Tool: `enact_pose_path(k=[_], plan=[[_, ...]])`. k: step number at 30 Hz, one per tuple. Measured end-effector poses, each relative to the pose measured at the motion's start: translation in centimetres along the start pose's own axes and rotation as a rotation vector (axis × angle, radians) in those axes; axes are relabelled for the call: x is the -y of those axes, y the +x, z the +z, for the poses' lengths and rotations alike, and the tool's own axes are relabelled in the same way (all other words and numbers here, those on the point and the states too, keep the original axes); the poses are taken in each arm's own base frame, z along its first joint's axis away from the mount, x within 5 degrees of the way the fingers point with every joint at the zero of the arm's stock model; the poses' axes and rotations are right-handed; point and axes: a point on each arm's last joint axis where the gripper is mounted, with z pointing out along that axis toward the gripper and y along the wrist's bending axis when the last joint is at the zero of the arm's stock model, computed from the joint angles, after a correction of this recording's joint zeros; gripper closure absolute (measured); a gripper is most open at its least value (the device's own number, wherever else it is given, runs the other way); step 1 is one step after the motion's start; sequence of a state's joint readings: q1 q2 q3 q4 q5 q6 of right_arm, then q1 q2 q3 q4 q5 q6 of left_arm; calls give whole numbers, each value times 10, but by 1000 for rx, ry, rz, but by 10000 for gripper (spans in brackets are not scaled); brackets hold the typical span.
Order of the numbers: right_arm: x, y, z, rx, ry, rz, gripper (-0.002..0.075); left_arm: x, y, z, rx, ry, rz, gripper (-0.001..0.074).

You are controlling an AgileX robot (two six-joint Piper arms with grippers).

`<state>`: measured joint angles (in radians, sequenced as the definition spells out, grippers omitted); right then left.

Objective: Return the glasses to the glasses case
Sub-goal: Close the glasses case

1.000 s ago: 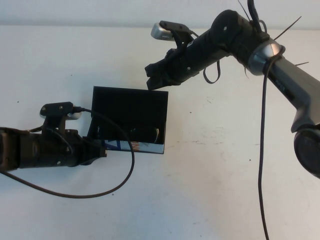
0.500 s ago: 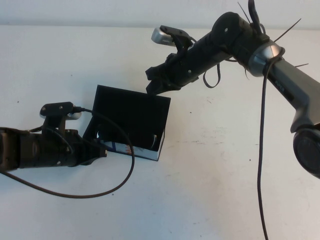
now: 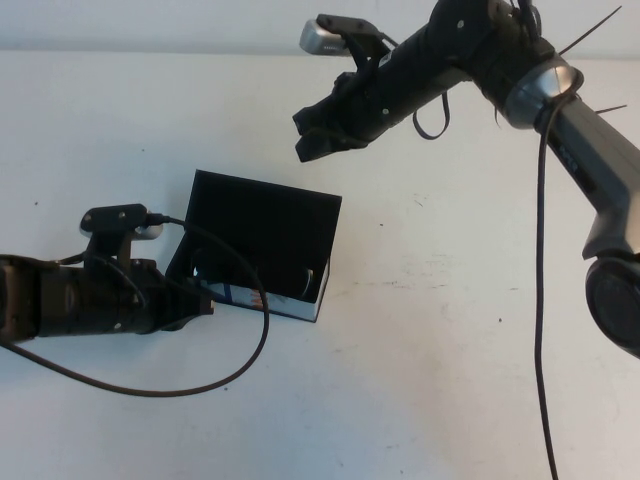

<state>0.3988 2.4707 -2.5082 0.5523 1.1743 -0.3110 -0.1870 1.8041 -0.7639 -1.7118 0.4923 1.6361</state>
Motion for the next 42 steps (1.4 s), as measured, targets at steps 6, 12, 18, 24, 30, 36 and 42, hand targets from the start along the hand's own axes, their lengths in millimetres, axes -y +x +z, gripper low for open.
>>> enact_pose_path(k=[6, 12, 18, 24, 30, 36, 42], plan=[[31, 3, -3, 4, 137, 57, 734, 0, 0, 0, 0, 0, 0, 738], [51, 21, 10, -102, 83, 131, 734, 0, 0, 0, 0, 0, 0, 738], [44, 24, 18, -95, -36, 143, 734, 0, 0, 0, 0, 0, 0, 738], [36, 23, 22, -82, -94, 132, 734, 0, 0, 0, 0, 0, 0, 738], [33, 22, 22, -76, -115, 133, 734, 0, 0, 0, 0, 0, 0, 738], [29, 22, 25, -80, -120, 127, 734, 0, 0, 0, 0, 0, 0, 738], [13, 23, 34, -98, -138, 101, 734, 0, 0, 0, 0, 0, 0, 738]])
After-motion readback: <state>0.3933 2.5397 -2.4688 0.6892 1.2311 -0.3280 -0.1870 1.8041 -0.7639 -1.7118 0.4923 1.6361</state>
